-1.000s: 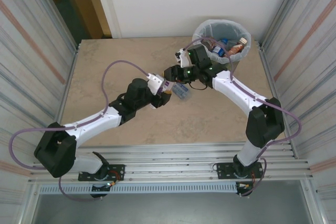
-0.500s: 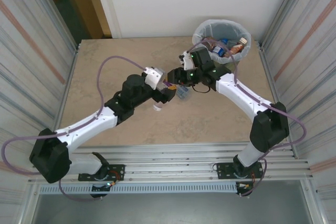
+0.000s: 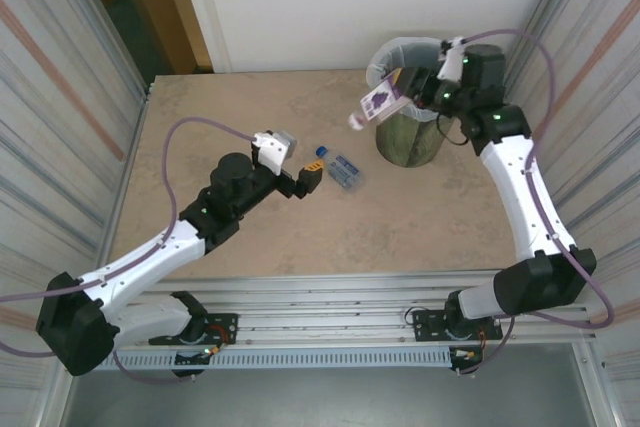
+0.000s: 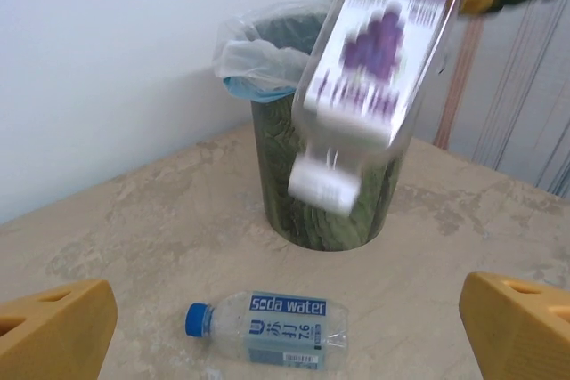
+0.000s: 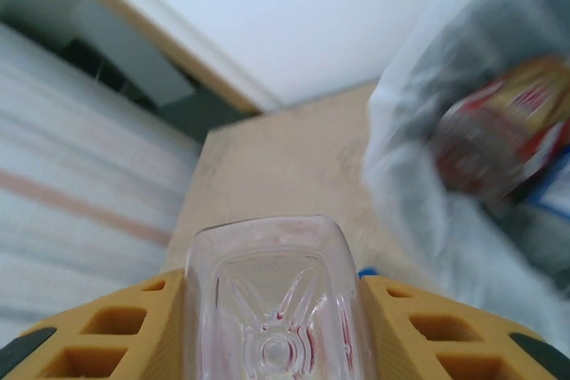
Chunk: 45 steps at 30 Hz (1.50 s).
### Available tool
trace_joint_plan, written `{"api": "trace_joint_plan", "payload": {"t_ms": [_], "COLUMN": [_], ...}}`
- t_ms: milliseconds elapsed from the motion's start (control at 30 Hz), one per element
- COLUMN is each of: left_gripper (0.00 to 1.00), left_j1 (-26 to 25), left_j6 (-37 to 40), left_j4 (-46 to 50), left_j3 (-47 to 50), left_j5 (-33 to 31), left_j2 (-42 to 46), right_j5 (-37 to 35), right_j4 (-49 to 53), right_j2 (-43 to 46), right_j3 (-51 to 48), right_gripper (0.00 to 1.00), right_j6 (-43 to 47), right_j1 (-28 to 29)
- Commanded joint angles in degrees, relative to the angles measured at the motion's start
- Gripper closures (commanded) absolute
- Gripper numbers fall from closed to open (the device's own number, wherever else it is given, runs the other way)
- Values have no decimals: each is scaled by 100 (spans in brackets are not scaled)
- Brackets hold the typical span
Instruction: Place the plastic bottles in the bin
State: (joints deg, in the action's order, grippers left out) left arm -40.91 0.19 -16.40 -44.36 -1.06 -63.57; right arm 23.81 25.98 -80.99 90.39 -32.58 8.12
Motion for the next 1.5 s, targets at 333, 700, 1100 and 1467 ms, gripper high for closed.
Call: {"api": "trace_joint_plan", "payload": {"t_ms": [333, 700, 1100, 1467], "left_gripper": [1, 1, 1, 1], "left_j1": [-38, -32, -38, -32], "left_j6": [-140, -278, -373, -421], "left_j4": [16, 126, 145, 78], "left_j3": [10, 29, -38, -73], "left_j5": [-412, -439, -402, -366], "left_j2": [-162, -234, -440, -542], "right_j5": [-926, -1990, -2376, -2712], "right_j4": [-546, -1332, -1726, -918], "right_j2": [-805, -1458, -1880, -2008], "right_j3": [841, 797, 753, 1090], "right_gripper": [85, 81, 73, 40], "right_j6": [-691, -1144, -1046, -525], "right_j1": [-1037, -1000, -635, -581]}}
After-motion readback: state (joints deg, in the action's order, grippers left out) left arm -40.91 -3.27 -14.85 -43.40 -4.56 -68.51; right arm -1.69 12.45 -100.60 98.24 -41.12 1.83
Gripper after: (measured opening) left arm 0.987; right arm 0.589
